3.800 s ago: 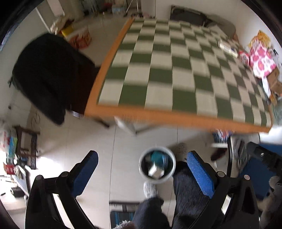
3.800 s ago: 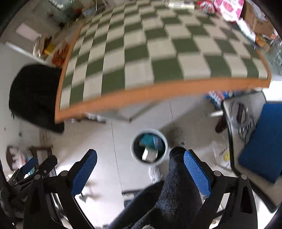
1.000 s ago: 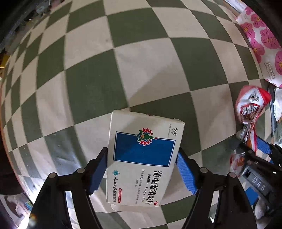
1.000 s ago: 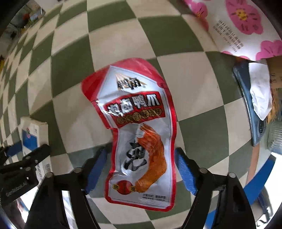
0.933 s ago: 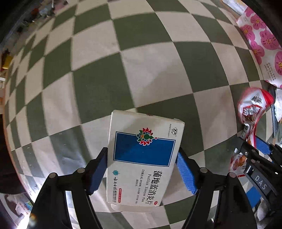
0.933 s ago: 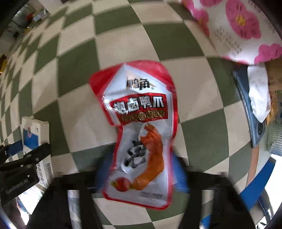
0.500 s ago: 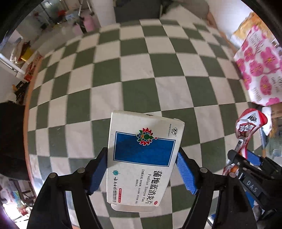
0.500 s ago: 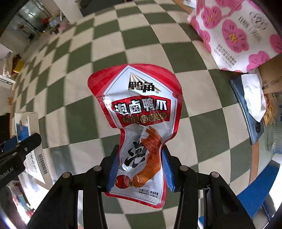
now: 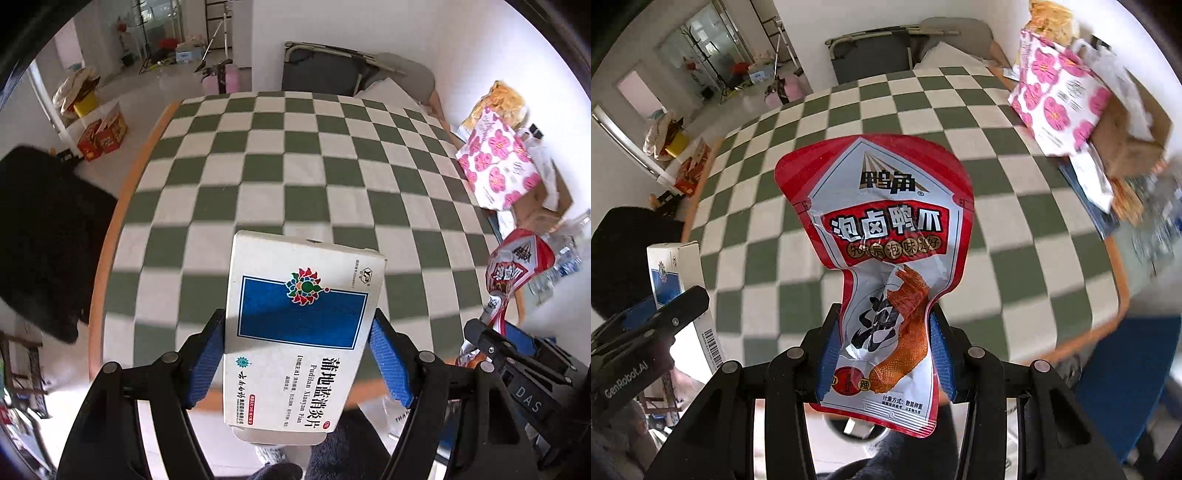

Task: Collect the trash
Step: 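Carry both items over the bin and release them from both grippers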

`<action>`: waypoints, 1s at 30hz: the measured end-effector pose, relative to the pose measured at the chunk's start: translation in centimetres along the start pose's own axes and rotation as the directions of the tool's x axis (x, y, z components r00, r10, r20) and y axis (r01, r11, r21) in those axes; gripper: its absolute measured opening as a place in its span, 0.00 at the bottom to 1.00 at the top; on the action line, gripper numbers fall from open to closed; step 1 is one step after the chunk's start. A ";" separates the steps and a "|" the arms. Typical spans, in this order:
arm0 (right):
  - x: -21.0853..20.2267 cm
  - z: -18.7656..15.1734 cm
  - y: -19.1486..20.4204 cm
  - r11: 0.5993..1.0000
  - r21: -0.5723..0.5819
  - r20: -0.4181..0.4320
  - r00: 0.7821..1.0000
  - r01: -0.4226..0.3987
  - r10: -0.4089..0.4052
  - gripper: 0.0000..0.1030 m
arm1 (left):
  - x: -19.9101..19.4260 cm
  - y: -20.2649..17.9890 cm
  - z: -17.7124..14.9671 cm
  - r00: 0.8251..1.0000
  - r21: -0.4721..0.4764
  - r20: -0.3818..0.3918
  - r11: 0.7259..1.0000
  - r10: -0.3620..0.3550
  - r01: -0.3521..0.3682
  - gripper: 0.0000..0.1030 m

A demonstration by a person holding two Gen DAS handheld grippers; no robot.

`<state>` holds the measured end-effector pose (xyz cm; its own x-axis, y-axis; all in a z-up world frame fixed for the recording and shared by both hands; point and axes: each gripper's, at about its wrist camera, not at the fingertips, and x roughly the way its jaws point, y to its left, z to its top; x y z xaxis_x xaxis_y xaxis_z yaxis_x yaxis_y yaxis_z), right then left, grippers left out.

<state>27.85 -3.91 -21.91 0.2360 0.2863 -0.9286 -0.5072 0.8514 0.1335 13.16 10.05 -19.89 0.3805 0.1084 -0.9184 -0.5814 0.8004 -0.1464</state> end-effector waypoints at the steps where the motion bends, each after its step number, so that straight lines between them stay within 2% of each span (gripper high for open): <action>1: -0.8 -1.7 0.0 1.000 0.004 0.002 1.000 0.000 0.000 0.45 | -0.3 0.7 -1.0 1.000 0.000 0.000 1.000 -0.003 0.003 0.70; 5: -2.7 -8.0 1.1 1.000 0.026 -0.010 1.000 -0.006 0.006 0.45 | -0.7 3.3 -5.4 0.999 -0.023 -0.050 1.000 -0.007 0.006 0.70; 9: -2.4 -14.1 1.7 0.999 0.038 -0.090 0.995 -0.033 0.037 0.45 | 0.9 5.5 -9.4 0.992 -0.073 -0.129 0.997 -0.020 0.010 0.70; 14: 1.4 -20.3 1.5 0.997 0.042 -0.214 0.974 -0.061 0.068 0.45 | 6.4 8.8 -14.4 0.961 -0.199 -0.262 0.980 -0.084 0.032 0.70; 18: 6.9 -24.4 0.9 0.997 0.046 -0.301 0.950 -0.069 0.080 0.45 | 13.6 11.4 -18.7 0.921 -0.310 -0.364 0.951 -0.140 0.021 0.70; 22: 14.9 -28.7 -0.6 0.993 0.084 -0.403 0.909 -0.080 0.107 0.45 | 22.5 13.4 -23.1 0.876 -0.380 -0.445 0.925 -0.185 0.002 0.70; 26: 23.8 -32.3 -2.0 0.991 0.098 -0.475 0.871 -0.087 0.124 0.45 | 30.8 14.8 -26.9 0.838 -0.412 -0.500 0.911 -0.220 -0.006 0.71; 27: 26.9 -33.4 -2.3 0.991 0.092 -0.498 0.858 -0.096 0.129 0.45 | 33.4 15.3 -28.0 0.823 -0.419 -0.519 0.908 -0.232 -0.008 0.71; 30: 33.5 -35.2 -2.2 0.991 0.055 -0.546 0.827 -0.121 0.131 0.45 | 38.8 16.3 -30.6 0.797 -0.414 -0.554 0.910 -0.239 -0.015 0.71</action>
<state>7.75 -11.66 -65.52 -0.3238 0.1086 -0.9399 -0.4856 0.8335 0.2636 -3.51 9.26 -69.12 0.0439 -0.4321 -0.9008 -0.8325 0.4827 -0.2720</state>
